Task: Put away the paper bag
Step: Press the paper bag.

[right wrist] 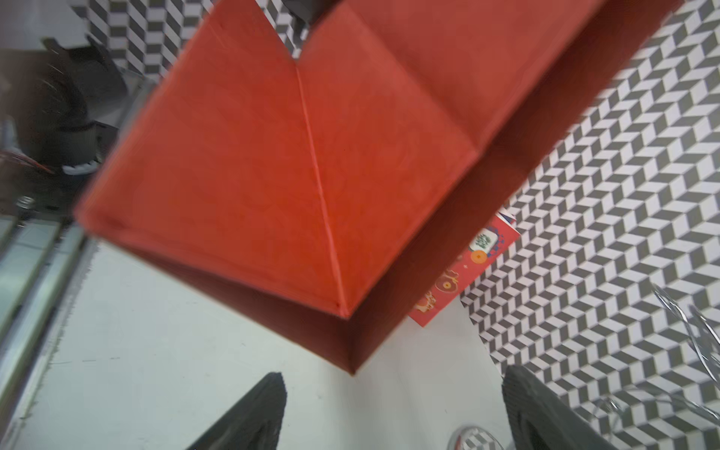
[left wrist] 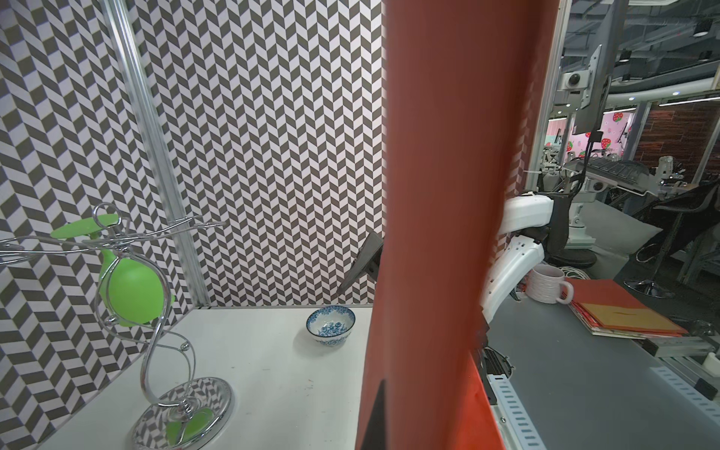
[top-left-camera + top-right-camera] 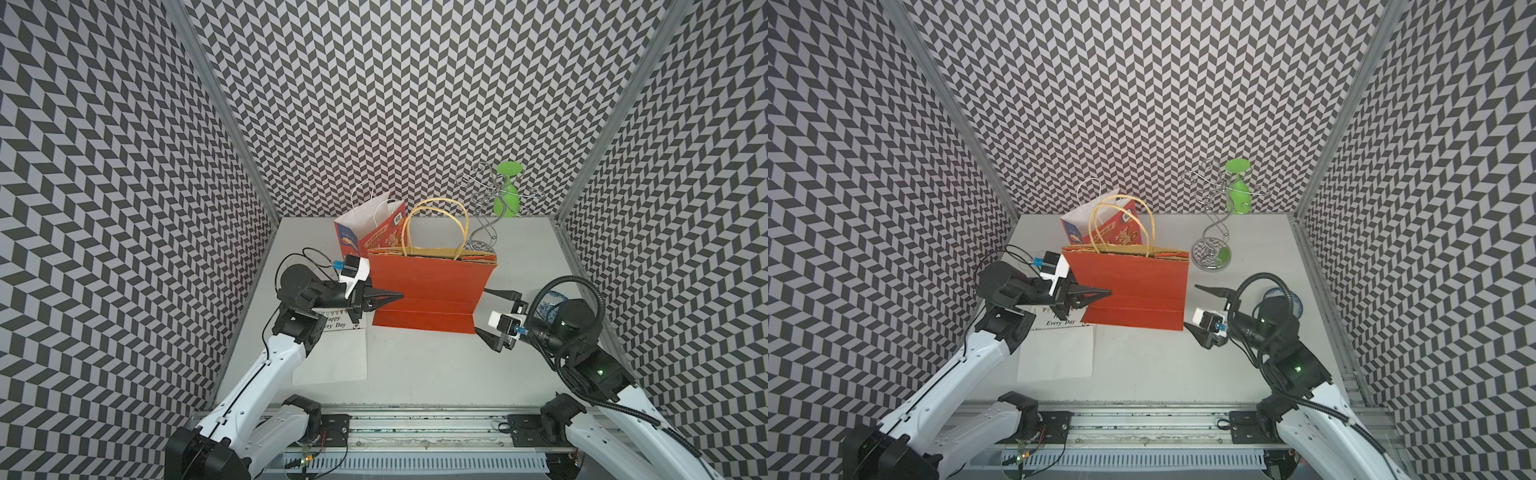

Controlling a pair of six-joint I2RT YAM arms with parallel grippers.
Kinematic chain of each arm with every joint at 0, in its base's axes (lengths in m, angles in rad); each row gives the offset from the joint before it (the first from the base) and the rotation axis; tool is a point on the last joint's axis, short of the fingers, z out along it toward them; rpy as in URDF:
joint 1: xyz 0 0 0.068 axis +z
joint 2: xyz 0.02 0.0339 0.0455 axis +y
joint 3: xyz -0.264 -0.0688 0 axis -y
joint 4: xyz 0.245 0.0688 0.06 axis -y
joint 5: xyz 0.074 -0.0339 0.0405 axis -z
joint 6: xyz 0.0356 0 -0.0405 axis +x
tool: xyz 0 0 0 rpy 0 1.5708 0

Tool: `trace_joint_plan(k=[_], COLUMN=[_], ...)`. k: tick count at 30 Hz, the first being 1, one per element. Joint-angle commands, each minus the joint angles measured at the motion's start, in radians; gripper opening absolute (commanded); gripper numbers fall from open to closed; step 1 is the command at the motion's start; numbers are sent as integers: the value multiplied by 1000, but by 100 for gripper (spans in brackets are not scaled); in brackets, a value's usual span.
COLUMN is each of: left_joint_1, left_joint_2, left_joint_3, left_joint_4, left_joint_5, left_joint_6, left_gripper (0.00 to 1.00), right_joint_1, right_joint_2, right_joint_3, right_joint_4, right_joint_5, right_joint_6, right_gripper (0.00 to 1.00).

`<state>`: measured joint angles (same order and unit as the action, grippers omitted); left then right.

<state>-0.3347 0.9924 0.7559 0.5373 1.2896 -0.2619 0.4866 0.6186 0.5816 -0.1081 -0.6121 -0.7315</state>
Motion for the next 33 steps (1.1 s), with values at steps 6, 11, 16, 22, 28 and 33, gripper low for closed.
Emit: trace_joint_plan(k=[6,11,16,22,28,33], left_joint_1=[-23,-23,-22,-22,25,116], left_joint_2=[-12,-10,-4,-9,-50,-152], left_joint_3=[10,6,8,3,11,71], left_joint_4=[23,-6,5,29,30,-122], left_joint_5=[2,-27,-35,-57,-99,-150], left_joint_6=[-17,20,10,-18,-18,90], left_gripper=[0,0,0,10,55,73], right_joint_1=[37,46,55,59,58,58], right_joint_2=[63,89,110,156,134,75], right_joint_3=[-23,-18,-24,1,3,6], right_joint_4=[388,389,466,461,411,318], right_joint_5=[-310,-313,-314,-324,-289,-166], right_joint_6=[205,224,274,298,291,261], right_gripper=[72,51,28,0,0,0])
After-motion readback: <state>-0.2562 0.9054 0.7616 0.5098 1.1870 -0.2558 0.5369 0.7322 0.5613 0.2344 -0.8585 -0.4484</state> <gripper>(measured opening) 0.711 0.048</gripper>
